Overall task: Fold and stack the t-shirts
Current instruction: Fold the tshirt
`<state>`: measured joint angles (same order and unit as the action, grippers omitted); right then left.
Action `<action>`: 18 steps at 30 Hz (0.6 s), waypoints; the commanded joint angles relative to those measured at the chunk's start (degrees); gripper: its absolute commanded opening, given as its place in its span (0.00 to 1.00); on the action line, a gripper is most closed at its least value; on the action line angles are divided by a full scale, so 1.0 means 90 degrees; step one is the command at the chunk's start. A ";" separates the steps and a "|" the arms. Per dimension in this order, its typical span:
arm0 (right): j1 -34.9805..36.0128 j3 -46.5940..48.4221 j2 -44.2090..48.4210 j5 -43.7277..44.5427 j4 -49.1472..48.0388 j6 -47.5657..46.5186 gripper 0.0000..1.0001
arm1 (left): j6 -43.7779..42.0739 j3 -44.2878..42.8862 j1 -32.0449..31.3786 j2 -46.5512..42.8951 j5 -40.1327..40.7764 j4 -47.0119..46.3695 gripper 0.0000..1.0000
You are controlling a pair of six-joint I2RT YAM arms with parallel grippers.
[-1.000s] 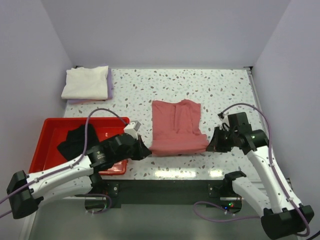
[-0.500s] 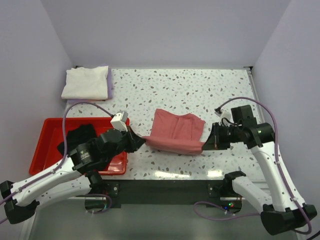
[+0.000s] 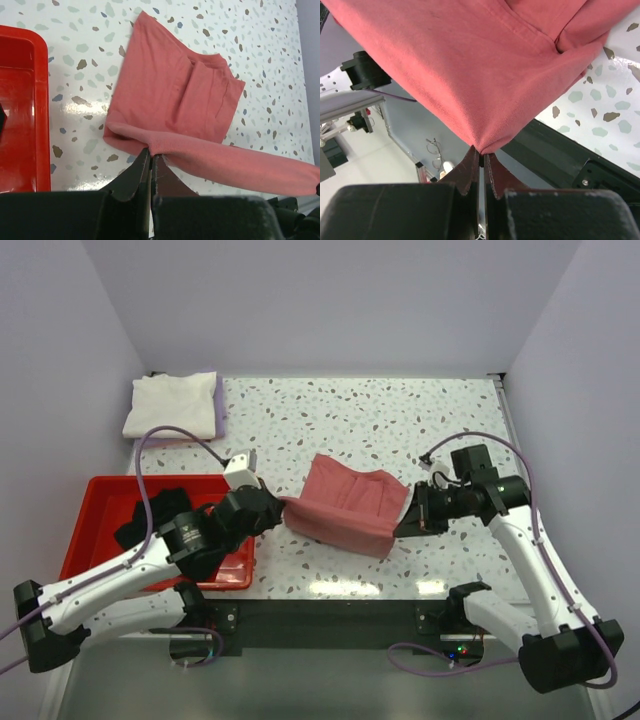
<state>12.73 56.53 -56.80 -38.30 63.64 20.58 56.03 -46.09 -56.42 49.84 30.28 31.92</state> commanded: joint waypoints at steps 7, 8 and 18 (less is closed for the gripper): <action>-0.0301 -0.0070 -0.0476 -0.0119 -0.0586 0.0008 0.00 | -0.0678 -0.0602 0.1042 0.0946 -0.0187 -0.0948 0.00; -0.0321 -0.0071 -0.0506 -0.0109 -0.0635 -0.0021 0.00 | -0.0862 -0.0583 0.1161 0.1052 -0.0346 -0.1278 0.00; -0.0789 -0.0197 -0.0984 -0.0158 -0.1006 -0.0050 0.00 | -0.1479 -0.1333 0.1562 0.2370 -0.0660 -0.1886 0.00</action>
<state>6.83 55.44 -64.62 -38.81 56.25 20.51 46.13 -53.80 -43.66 68.86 23.16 19.81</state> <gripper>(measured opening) 0.026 0.028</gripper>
